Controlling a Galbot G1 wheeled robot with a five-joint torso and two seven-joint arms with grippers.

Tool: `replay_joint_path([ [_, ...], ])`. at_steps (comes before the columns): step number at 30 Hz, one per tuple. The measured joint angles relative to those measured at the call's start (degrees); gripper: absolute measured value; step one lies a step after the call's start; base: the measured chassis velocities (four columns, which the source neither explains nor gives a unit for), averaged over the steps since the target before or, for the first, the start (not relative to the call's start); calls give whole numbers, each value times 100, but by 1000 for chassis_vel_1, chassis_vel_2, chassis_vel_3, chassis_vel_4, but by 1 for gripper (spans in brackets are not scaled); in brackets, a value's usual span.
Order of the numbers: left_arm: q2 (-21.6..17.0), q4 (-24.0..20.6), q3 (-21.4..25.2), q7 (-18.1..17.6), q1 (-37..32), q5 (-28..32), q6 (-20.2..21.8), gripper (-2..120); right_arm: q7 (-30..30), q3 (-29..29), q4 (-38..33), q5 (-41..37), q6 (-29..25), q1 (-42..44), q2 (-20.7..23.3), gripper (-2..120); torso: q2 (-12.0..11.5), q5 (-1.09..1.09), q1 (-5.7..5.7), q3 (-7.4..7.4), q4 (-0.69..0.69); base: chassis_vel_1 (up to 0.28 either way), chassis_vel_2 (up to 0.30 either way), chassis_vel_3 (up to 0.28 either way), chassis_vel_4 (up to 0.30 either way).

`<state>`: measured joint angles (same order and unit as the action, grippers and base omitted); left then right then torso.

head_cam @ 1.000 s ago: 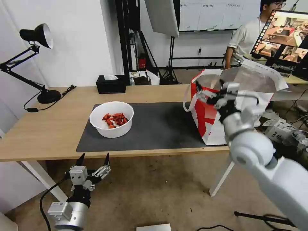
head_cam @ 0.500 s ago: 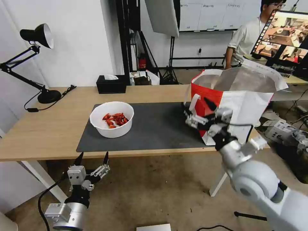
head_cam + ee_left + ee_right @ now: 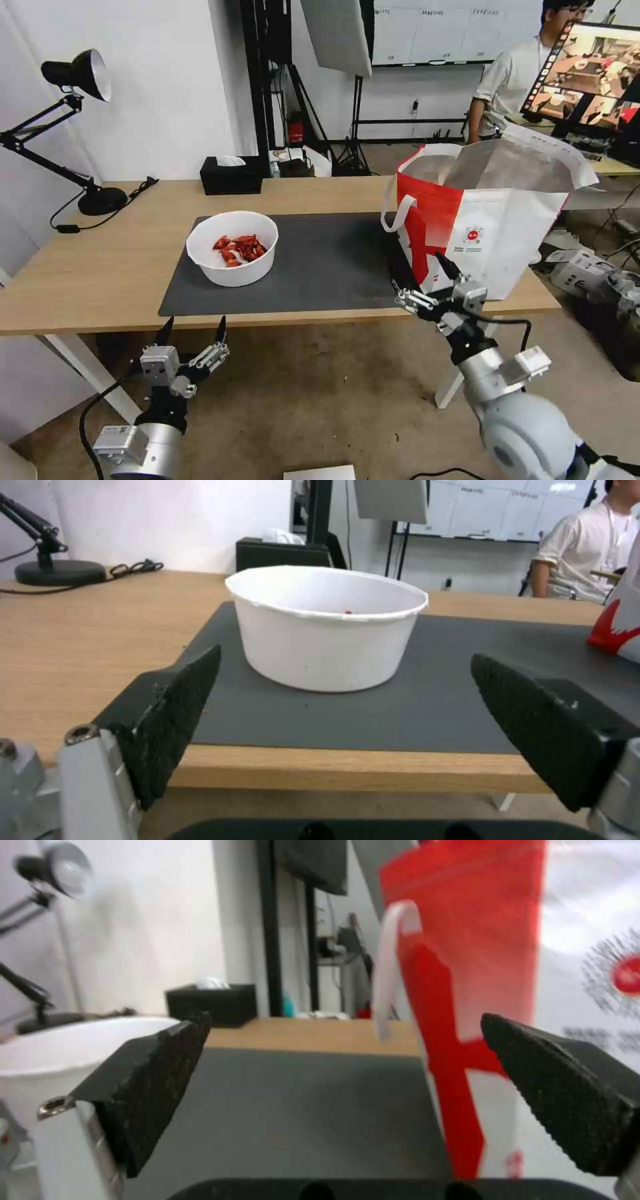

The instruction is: Pick up the trash from the table and place it into the takeout bag.

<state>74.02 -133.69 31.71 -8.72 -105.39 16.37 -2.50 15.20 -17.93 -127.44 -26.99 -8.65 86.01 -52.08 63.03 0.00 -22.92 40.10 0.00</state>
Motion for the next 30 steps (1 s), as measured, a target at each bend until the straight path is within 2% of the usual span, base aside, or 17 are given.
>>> replay_joint_path([
  [16,20,-1,16,15,-27,-16,-22,100,320,141,296,731,86,603,-757,100,0,0,0,0,0,0,0,0,0],
  [30,24,21,10,18,-3,-22,-21,100,623,222,209,789,507,660,-726,100,-1,0,0,0,0,0,0,0,0],
])
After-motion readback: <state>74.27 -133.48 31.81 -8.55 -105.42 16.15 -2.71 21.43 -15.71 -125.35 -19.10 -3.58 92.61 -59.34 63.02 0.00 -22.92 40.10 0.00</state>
